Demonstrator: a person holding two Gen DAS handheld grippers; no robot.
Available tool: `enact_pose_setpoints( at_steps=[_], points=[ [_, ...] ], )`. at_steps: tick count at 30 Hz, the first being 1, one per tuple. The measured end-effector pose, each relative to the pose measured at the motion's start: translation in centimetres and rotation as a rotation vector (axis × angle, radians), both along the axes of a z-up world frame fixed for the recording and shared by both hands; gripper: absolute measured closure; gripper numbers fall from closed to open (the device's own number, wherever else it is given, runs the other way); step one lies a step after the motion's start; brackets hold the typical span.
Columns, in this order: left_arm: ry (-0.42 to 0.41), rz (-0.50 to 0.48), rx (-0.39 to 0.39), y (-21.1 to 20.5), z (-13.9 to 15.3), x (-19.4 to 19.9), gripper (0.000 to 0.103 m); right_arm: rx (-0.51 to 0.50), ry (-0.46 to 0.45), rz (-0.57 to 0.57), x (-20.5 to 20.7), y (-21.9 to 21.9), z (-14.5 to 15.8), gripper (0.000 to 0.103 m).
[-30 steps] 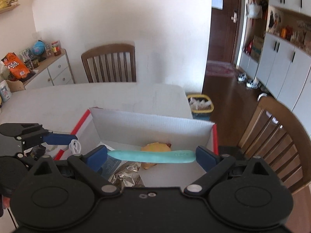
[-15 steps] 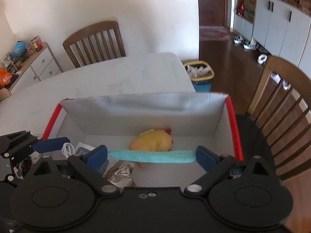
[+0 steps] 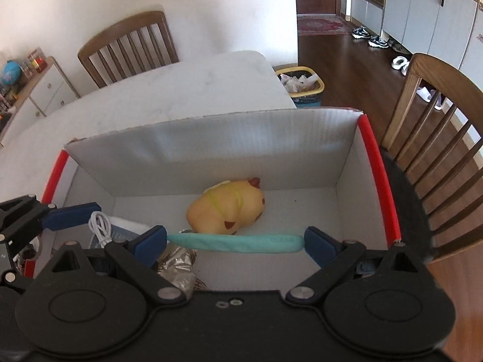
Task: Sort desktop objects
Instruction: 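Lower the stick and cable into the box and open both grippers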
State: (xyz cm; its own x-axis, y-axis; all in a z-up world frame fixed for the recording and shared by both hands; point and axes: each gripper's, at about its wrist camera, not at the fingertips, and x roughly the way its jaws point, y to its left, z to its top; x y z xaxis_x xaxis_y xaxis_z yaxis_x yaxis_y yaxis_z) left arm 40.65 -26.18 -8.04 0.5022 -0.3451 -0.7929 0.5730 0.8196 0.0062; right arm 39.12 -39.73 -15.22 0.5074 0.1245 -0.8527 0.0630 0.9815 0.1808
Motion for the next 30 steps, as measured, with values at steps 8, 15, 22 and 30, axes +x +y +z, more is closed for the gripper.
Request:
enact_pose_setpoints(
  at_steps=[8,15,22,30],
  points=[
    [-0.014,-0.061,0.069,-0.9,-0.4,-0.6,0.027,-0.016,0.038,0.047,1.0,1.2,-0.5,0.005],
    [0.024,-0.124,0.105,-1.7,-1.1,-1.1,0.027,0.016,0.122,0.032,1.8,1.5,-2.1,0.005],
    [0.078,-0.125,0.107,-1.9,-1.2,-0.4,0.027,0.039,0.160,0.001,2.7,1.0,-2.6,0.005],
    [0.132,-0.117,0.068,-1.6,-1.0,0.0,0.024,0.035,0.157,0.015,2.4,0.9,-2.4,0.005]
  ],
)
